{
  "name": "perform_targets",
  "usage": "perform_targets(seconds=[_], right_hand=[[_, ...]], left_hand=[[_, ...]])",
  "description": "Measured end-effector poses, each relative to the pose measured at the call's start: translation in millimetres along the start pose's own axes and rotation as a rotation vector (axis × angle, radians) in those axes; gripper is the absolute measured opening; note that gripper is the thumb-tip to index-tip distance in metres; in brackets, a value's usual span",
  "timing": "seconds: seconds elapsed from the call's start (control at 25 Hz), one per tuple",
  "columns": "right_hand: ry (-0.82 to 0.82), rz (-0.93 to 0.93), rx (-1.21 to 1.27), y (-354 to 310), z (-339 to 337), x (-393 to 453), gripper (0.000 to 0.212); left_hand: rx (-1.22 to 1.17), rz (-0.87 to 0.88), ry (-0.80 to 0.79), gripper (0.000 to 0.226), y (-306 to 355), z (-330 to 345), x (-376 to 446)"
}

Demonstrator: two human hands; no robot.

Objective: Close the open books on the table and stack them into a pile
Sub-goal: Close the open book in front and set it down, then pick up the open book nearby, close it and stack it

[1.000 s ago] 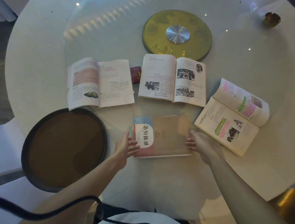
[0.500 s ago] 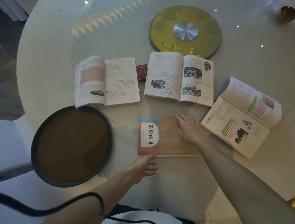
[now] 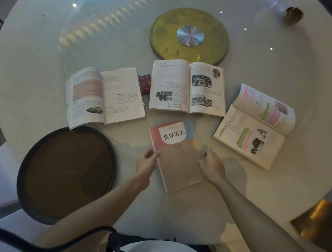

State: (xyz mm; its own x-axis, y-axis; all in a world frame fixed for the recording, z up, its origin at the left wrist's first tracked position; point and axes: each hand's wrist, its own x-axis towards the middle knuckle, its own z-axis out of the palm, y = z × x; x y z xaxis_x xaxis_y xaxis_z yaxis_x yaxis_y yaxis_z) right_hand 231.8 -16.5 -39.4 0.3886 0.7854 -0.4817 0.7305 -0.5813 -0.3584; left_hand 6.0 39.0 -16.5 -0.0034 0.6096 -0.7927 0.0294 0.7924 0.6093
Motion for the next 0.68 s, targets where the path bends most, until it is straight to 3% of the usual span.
perform_targets(seconds=[0.2,0.44,0.68], right_hand=[[0.004,0.114,0.152,-6,13,-18,0.02],[-0.023,0.135,0.266,-6,14,-28,0.026],[0.01,0.21,0.4,19,-14,-39,0.042]], left_hand=[[0.148,0.103,-0.096,0.035,23,3,7],[0.226,0.148,-0.098,0.049,31,-4,12],[0.547,0.383,-0.188,0.052,43,28,17]])
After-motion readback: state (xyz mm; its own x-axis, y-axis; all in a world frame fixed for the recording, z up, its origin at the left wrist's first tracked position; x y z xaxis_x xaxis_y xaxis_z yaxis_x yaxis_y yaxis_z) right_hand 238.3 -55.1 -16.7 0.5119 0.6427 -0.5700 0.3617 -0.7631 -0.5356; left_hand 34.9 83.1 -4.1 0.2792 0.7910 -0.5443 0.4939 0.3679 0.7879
